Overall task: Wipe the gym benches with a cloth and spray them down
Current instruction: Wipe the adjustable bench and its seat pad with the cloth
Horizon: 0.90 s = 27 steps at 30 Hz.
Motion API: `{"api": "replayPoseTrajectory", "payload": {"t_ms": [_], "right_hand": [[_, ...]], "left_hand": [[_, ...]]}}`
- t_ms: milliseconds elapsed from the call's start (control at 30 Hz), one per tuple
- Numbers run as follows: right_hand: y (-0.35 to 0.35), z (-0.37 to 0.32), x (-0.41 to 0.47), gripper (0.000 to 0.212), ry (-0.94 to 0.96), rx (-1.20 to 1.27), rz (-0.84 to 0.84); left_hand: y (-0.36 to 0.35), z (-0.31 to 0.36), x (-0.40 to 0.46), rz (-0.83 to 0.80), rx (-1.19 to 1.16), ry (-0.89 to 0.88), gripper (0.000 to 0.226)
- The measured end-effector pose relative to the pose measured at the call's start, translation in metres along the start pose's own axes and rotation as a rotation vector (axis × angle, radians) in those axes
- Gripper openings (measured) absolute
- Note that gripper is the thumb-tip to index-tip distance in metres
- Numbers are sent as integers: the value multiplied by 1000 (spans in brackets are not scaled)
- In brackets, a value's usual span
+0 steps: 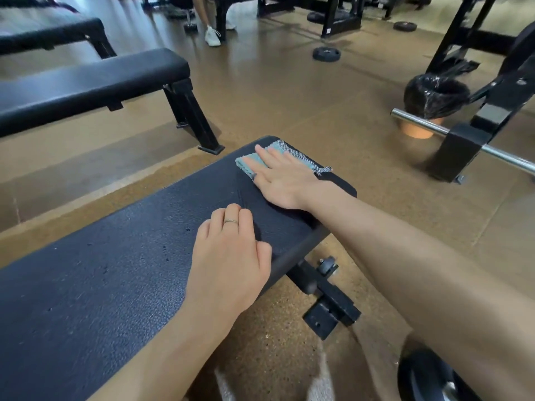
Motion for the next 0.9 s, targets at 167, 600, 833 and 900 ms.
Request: {"api": "replayPoseTrajectory", "payload": {"t_ms": [167,600,833,900], "right_hand": [[-8,-56,-36,53,253,-59,42],[10,4,55,53,92,-33,51],[2,66,10,52,-197,135,-7],[-3,77,-27,51,-230,120,28]], "left_hand": [[2,-2,-1,66,-56,33,16],[4,-4,3,159,-27,8,15],[2,-4,4,98,17,11,13],[1,-3,4,93,17,2,13]]}}
Point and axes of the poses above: each hand's wrist, its own x-axis towards the middle knuckle, its own y-axis out of the back of the hand, z = x × y, the point moved 7 cm from there along x, towards the middle knuckle, and after that the axes turned 7 degrees about -x, right-handed, at the moved point
